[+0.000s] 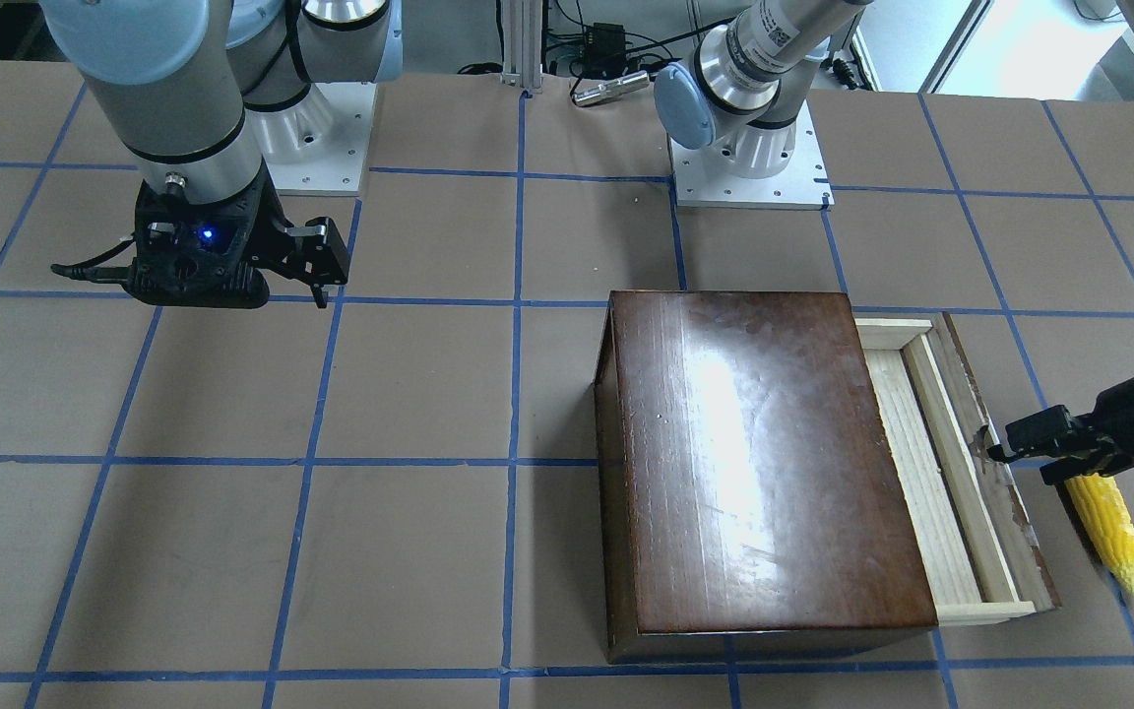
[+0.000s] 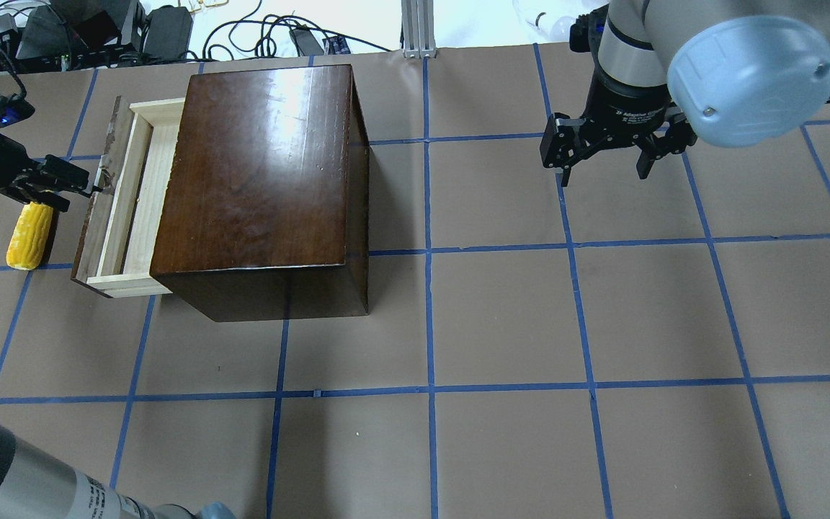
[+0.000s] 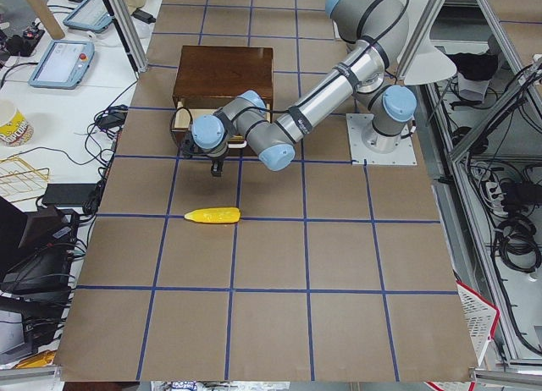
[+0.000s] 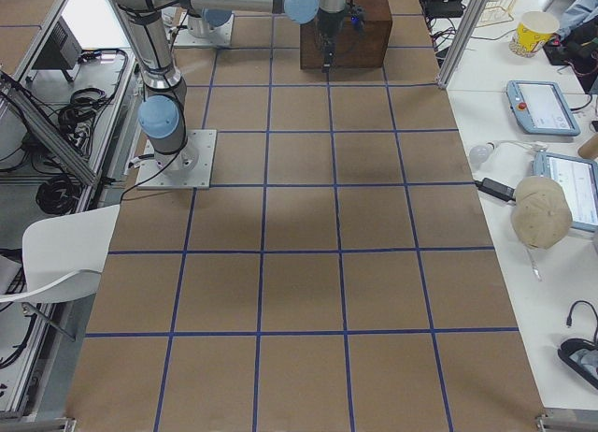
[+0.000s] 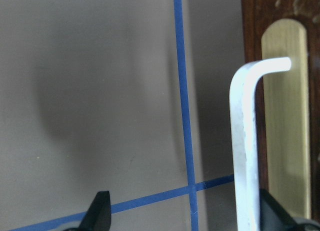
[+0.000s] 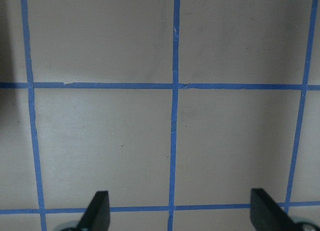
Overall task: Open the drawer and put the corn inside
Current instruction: 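Release the handle and move the left gripper above the yellow corn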
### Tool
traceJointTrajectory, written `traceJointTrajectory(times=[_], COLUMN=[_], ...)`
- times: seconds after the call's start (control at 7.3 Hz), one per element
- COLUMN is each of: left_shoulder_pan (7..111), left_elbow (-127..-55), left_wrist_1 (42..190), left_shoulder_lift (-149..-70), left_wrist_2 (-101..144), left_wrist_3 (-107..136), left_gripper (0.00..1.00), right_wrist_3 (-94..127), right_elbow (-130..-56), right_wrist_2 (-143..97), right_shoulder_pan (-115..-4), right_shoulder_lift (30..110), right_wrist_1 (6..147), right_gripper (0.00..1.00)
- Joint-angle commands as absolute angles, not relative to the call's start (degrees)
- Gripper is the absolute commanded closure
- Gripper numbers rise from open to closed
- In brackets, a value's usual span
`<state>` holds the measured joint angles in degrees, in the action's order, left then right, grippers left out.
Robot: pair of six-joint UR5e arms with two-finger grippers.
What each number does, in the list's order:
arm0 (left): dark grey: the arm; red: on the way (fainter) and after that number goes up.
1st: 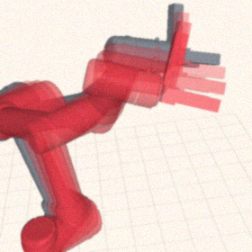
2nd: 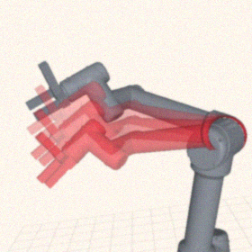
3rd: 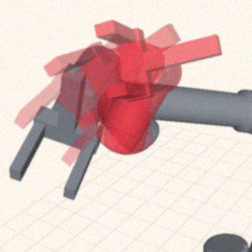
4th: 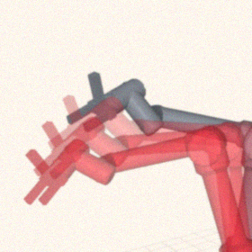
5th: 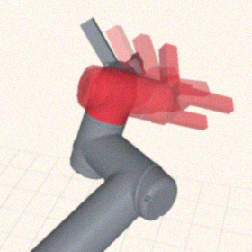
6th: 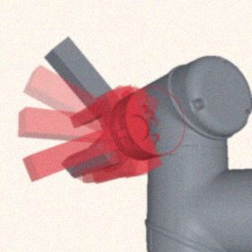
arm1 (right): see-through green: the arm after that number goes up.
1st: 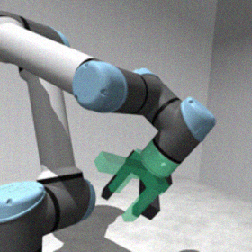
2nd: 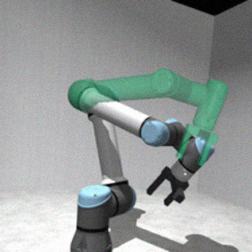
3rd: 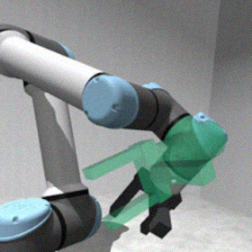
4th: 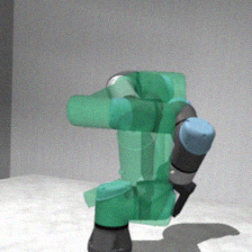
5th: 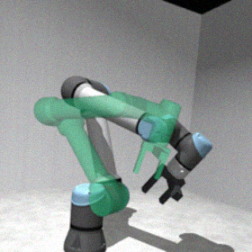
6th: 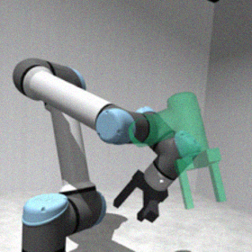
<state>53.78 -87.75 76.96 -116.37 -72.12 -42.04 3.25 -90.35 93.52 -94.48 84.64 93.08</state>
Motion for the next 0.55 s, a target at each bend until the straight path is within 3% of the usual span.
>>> traceJointTrajectory(times=[0.0, 0.41], left_shoulder_pan=[53.35, 53.35], left_elbow=[-87.45, -87.28], left_wrist_1=[76.99, 77.43], left_shoulder_lift=[-116.37, -115.23], left_wrist_2=[-72.25, -72.33], left_wrist_3=[-42.28, -42.1], left_gripper=[0.0, 0.0], right_wrist_3=[3.25, 3.25], right_elbow=[-90.35, -90.35], right_wrist_2=[93.52, 93.52], right_shoulder_pan=[-94.48, -94.48], right_shoulder_lift=[84.64, 84.64], right_wrist_1=[93.08, 93.08], right_gripper=[0.0, 0.0])
